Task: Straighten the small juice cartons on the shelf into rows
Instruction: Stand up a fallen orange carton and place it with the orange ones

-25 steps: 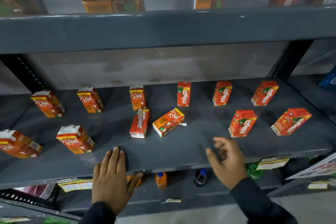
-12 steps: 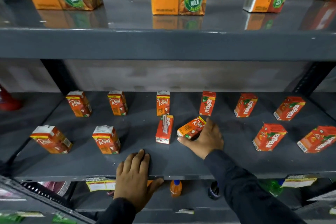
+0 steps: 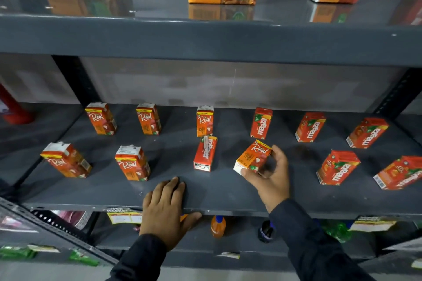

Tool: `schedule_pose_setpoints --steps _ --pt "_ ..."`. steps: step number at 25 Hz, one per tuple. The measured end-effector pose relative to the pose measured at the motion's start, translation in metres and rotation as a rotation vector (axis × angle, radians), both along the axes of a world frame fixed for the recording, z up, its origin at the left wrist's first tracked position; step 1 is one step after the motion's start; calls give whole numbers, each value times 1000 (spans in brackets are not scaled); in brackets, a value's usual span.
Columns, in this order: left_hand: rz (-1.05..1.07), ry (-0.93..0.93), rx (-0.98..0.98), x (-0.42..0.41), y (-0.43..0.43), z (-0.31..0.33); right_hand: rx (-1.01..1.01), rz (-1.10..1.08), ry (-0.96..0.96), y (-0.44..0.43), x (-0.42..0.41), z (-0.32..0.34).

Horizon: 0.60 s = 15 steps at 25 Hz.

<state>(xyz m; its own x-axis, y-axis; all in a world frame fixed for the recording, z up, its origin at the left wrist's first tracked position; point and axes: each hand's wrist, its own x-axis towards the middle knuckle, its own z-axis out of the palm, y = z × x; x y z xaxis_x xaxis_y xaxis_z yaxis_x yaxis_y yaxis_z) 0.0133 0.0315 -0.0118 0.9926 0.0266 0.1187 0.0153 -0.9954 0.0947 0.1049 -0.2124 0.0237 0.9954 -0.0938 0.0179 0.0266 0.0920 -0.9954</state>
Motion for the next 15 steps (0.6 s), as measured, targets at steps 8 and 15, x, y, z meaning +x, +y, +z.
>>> schedule_pose_setpoints --steps 8,15 --pt "2 -19 21 -2 -5 3 663 75 108 -19 -10 21" --pt "1 -17 28 -2 -6 5 615 252 291 -25 -25 17"
